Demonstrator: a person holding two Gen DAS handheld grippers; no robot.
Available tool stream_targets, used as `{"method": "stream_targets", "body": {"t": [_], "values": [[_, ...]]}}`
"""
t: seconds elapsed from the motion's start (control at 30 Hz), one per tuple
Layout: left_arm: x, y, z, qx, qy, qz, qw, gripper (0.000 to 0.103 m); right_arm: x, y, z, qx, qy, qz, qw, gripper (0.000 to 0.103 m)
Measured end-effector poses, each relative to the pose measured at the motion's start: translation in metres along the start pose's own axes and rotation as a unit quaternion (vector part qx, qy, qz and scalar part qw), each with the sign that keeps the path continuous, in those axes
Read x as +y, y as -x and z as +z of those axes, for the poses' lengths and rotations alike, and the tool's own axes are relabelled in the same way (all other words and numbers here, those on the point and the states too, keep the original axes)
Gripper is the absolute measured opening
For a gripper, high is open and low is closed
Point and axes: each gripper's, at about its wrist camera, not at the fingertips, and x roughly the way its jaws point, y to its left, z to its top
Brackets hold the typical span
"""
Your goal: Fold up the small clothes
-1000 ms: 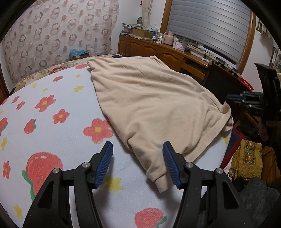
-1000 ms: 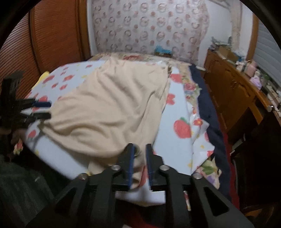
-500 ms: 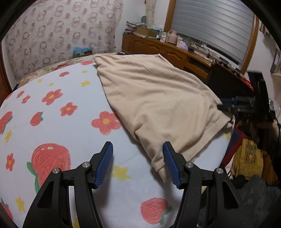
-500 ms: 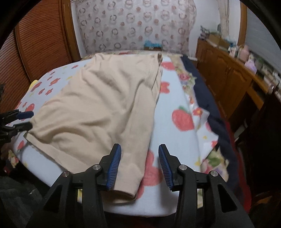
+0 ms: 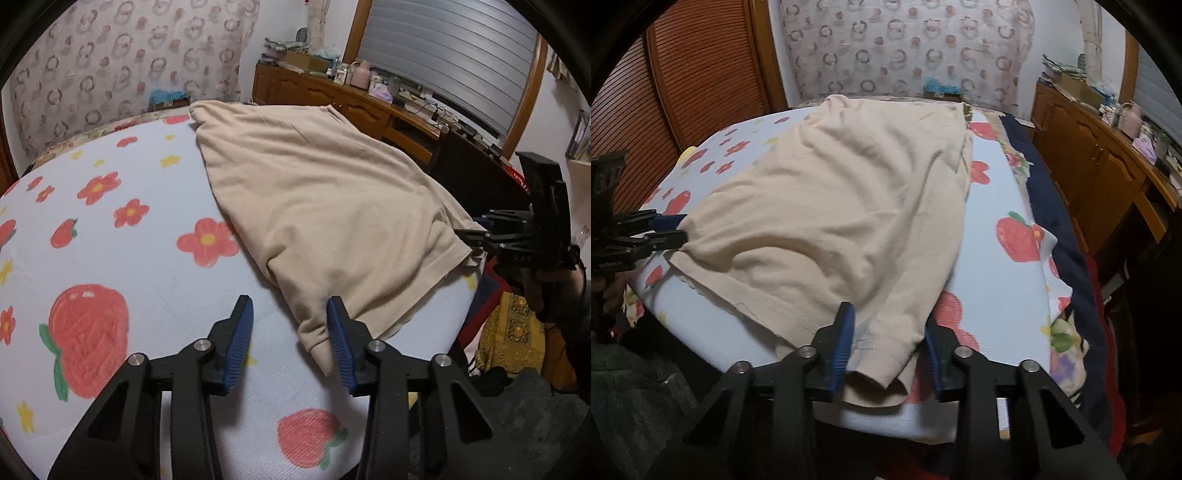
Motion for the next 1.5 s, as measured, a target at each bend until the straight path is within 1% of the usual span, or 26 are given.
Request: {"method": "stream_targets", "body": {"t": [0.03,0.1,0.17,0.2,0.27,0.3,0.37,0.4,0.47,0.5,0.53,0.57,0.63,0.87,1.1,1.17,1.3,1.43,1.5], "values": [[0.000,0.000,0.000,0.001,0.000,-0.003,1.0000,0.039,0.000,0.000,-0.001,-0.001,0.000,0.000,1.000,0.031],[0.000,0.001,0.000,0.003,0.003,-0.012,0.9999,0.035,-0.002,0.001,-0.002,-0.004,-0.003,0.009,1.000,0.018],[-0.002,0.000,-0.002,0.005,0.002,-0.022,0.9997,0.026,-0.005,0.000,-0.002,-0.006,-0.010,0.019,1.000,0.009],[-0.002,-0.001,-0.001,0.007,0.003,-0.024,0.9997,0.024,-0.007,-0.001,-0.003,-0.007,-0.015,0.027,0.999,0.007],[-0.004,-0.002,0.000,0.015,0.001,-0.033,0.9994,0.013,-0.009,-0.001,-0.004,-0.010,-0.025,0.040,0.999,0.006],[-0.006,-0.002,0.000,0.016,0.001,-0.037,0.9992,0.012,-0.009,0.000,-0.005,-0.013,-0.026,0.040,0.999,0.005],[-0.009,0.001,0.000,0.013,-0.008,-0.038,0.9992,0.006,-0.012,0.004,-0.006,-0.021,-0.035,0.045,0.998,0.005],[-0.009,0.004,0.000,0.006,-0.009,-0.040,0.9991,0.006,-0.012,0.007,-0.007,-0.028,-0.037,0.043,0.998,0.005],[-0.010,0.019,0.006,-0.028,-0.005,-0.046,0.9985,0.005,-0.012,0.015,-0.006,-0.044,-0.042,0.048,0.997,0.005],[-0.010,0.028,0.009,-0.048,-0.003,-0.035,0.9982,0.005,-0.013,0.020,-0.005,-0.052,-0.044,0.051,0.996,0.005],[-0.011,0.033,0.011,-0.059,-0.005,-0.025,0.9979,0.005,-0.014,0.024,-0.004,-0.055,-0.047,0.060,0.996,0.005],[-0.011,0.039,0.014,-0.066,-0.006,-0.020,0.9976,0.005,-0.015,0.029,-0.002,-0.060,-0.053,0.070,0.994,0.005],[-0.011,0.050,0.018,-0.084,-0.003,-0.018,0.9963,0.005,-0.016,0.039,0.001,-0.071,-0.055,0.074,0.993,0.005],[-0.017,0.091,0.032,-0.135,-0.016,-0.017,0.9905,0.005,-0.017,0.074,0.005,-0.109,-0.037,0.082,0.990,0.004],[-0.022,0.121,0.045,-0.169,-0.019,-0.037,0.9847,0.004,-0.013,0.102,0.003,-0.143,-0.031,0.101,0.984,0.004],[-0.021,0.120,0.052,-0.173,-0.024,-0.030,0.9841,0.005,-0.014,0.107,0.005,-0.152,-0.025,0.094,0.984,0.004],[-0.012,0.104,0.073,-0.170,-0.027,-0.019,0.9849,0.005,-0.018,0.096,0.020,-0.161,-0.019,0.079,0.984,0.004],[0.000,0.078,0.100,-0.165,-0.031,-0.001,0.9858,0.004,-0.026,0.067,0.044,-0.165,-0.021,0.063,0.984,0.005],[0.011,0.061,0.114,-0.158,-0.027,0.002,0.9871,0.005,-0.032,0.048,0.060,-0.164,-0.022,0.052,0.985,0.005]]}}
